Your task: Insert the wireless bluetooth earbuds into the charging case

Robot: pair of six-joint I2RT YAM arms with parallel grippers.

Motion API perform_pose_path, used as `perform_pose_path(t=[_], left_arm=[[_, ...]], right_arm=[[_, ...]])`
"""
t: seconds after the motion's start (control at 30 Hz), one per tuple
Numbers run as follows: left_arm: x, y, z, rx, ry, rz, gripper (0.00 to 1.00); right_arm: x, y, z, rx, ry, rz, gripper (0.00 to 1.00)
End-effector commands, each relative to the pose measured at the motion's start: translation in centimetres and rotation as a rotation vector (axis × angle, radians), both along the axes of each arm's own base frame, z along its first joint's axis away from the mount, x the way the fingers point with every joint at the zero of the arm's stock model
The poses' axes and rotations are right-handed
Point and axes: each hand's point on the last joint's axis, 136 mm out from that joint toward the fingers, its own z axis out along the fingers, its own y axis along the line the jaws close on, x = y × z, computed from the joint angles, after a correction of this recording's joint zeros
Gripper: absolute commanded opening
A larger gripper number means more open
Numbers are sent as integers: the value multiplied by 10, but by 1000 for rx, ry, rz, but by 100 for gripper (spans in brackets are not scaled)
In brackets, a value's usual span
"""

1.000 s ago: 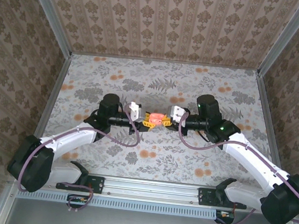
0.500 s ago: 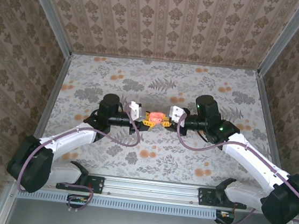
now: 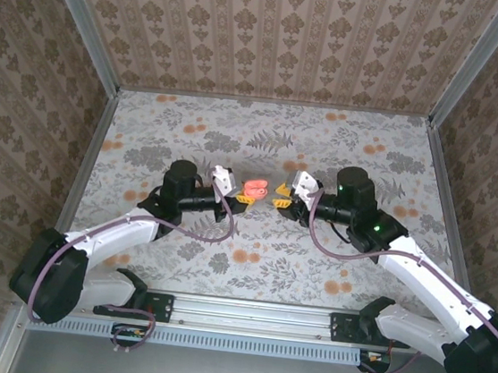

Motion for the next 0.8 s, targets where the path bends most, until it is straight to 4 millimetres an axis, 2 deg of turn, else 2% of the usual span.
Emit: perform_pose_path(t=[0.0,0.23,0.27,0.33,0.5,0.67,0.77], left_arm=[[15,11,8,-24,11,97,18],[59,51,2,-55,143,354,18],[63,56,0,-58,167,388,18],[78,78,-3,-70,210,488,18],[90,116,-8,-69,272,648,18],[93,150,-17,-42,321,765,18],[95,171,-22,-55,332,851,17]], right_arm=[[22,-10,-9,31,119,-195,31],[64,-23,-26,103,427,-570,37],[67,-21,-30,103,479,-607,38],[71,-15,-39,93,568,-658,39],[79,28,-58,3,618,-606,41],[102,70,-74,-34,673,-569,45],[119,86,-89,-57,703,-642,49]])
